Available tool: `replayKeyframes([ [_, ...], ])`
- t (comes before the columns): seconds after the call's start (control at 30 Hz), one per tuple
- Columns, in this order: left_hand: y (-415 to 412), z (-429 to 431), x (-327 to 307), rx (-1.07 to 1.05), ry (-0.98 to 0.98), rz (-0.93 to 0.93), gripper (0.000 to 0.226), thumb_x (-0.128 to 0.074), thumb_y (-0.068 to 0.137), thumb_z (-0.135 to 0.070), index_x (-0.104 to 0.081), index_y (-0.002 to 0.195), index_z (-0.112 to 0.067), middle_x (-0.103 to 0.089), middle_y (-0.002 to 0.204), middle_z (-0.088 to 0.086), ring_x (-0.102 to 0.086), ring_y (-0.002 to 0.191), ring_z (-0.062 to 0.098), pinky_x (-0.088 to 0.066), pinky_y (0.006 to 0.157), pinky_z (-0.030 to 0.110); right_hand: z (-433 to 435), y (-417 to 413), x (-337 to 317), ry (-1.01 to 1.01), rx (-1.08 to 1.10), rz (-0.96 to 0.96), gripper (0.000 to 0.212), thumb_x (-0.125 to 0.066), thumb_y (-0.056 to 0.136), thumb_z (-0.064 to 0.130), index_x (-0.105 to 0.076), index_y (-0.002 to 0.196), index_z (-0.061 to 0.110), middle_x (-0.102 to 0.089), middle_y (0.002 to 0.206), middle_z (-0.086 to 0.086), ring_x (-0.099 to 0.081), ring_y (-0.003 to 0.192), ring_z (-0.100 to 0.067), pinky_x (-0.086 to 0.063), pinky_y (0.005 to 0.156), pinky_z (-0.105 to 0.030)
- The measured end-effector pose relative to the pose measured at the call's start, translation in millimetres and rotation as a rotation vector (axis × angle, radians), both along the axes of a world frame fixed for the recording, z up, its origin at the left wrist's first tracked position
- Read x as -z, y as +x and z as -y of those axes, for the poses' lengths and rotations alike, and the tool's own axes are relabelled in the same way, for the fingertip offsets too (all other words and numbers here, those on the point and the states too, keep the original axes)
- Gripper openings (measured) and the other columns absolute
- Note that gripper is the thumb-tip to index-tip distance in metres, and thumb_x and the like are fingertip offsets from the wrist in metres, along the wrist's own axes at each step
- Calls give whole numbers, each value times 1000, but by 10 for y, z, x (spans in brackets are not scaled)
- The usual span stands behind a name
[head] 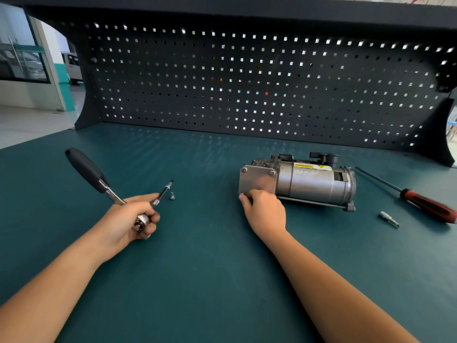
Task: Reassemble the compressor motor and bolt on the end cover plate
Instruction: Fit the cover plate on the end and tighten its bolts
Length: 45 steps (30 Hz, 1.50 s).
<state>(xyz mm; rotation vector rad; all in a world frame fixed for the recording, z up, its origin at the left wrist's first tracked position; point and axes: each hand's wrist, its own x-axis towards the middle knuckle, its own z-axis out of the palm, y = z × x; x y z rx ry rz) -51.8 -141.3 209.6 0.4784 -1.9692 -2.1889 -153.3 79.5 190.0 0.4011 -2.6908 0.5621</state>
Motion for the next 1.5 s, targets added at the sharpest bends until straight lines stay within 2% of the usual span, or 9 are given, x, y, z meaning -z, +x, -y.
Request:
replayKeyframes([
  [0.1,53,-88,14,110,-134,-14,40,-39,86,6,-60,110,-19,-48,50,5,-38,35,15,-32,36,19,-22,0,-6,-17,-19,3,38,-39,100,33,-66,97,7,-66,98,-11,-59,89,-32,-34,61,-32],
  [0.17,78,-216,8,207,-188,-19,42,-50,78,-1,-58,113,-21,-48,50,4,-37,36,15,-30,38,19,-26,5,-5,-23,-25,4,37,-39,100,33,-66,98,8,-66,99,-11,-59,90,-32,-38,64,-33],
  [0.4,12,-722,-33,419,-226,34,53,-51,62,-6,-58,112,-24,-48,51,7,-39,36,15,-29,39,18,-22,10,-9,-62,-32,25,32,-41,98,28,-67,104,10,-66,104,-9,-59,93,-32,-43,70,-34],
  [0.53,-30,-767,-26,388,-215,68,53,-50,58,-8,-60,107,-24,-47,50,7,-38,35,15,-28,38,17,-29,7,-6,-68,-35,25,30,-41,97,24,-67,104,10,-65,106,-9,-59,94,-32,-43,71,-33],
  [0.67,-60,-719,14,366,-140,86,43,-41,82,6,-60,113,-18,-48,48,6,-37,35,15,-29,37,16,-29,-1,-3,-68,-38,27,30,-40,97,23,-66,104,10,-65,107,-9,-58,94,-32,-41,70,-33],
  [0.8,-71,-737,13,368,-138,78,48,-50,70,-2,-60,113,-20,-48,48,5,-38,34,15,-31,36,19,-29,0,1,-66,-37,25,30,-40,97,23,-66,103,10,-65,106,-9,-58,94,-32,-40,69,-33],
  [0.93,-85,-732,24,339,-137,83,45,-38,84,6,-60,114,-19,-48,48,5,-38,34,15,-31,36,19,-28,-2,9,-68,-35,20,29,-41,96,23,-65,102,9,-64,106,-9,-58,94,-32,-35,66,-32],
  [1.13,-55,-744,15,345,-168,74,45,-37,84,6,-60,112,-21,-48,48,4,-38,35,15,-30,37,18,-15,7,8,-70,-24,8,29,-41,97,25,-65,101,9,-64,105,-10,-58,93,-32,-38,67,-32],
  [1.5,-51,-786,10,335,-185,55,45,-36,83,7,-60,109,-22,-49,49,4,-38,36,15,-30,38,17,-11,-24,30,-76,-26,-18,30,-40,97,26,-64,96,8,-64,101,-9,-59,88,-31,-32,61,-29],
])
